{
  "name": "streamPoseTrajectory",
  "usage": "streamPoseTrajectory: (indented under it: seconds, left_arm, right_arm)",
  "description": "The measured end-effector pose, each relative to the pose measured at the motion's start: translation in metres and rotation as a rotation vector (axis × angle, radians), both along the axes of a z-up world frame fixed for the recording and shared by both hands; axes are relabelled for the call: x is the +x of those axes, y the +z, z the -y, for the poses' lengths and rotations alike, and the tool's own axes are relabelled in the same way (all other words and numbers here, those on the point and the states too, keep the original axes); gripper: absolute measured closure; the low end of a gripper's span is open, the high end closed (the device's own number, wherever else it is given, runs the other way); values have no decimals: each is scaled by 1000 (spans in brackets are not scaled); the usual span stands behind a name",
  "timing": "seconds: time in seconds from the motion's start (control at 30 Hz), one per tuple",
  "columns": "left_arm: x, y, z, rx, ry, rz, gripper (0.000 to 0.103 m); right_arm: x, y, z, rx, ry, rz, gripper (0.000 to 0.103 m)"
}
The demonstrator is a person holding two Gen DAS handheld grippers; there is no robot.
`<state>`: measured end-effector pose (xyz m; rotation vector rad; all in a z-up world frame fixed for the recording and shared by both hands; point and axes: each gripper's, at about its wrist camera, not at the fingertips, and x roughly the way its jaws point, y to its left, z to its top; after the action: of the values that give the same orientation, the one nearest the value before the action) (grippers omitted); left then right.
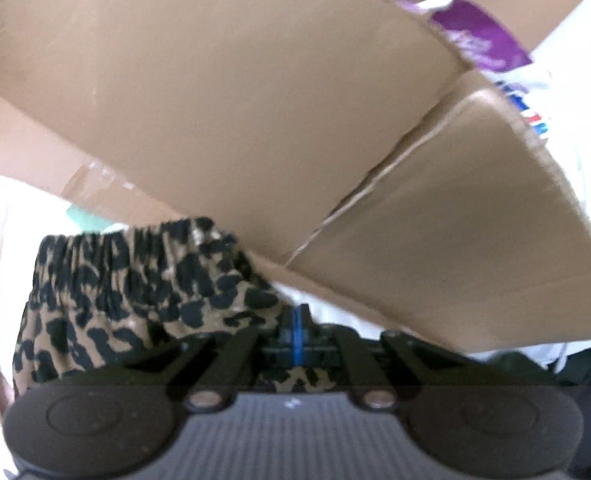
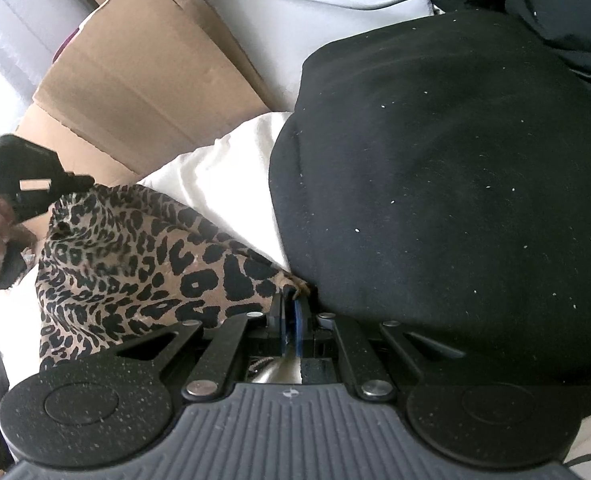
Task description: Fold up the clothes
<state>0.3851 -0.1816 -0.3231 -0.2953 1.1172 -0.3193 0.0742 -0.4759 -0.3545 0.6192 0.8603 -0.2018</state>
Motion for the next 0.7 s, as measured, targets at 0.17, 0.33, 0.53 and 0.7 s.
streamPoseTrajectory:
  seconds: [0.17,0.33,0.53,0.7]
  left_arm:
    - [0,5,11,-9,-24,14,103]
    - [2,-3,19,5,-16,17,103]
    - [6,-17,19,-1,22,17,103]
    - [4,-25,23,24,22,15,103]
  right_arm:
    - [-7,6,2,-4,-15,8,101]
    - [-11,9,4,8,-17,10,101]
    - [-15,15,5,18,-9,38,101]
    - [-19,14,5,14,2,24,101]
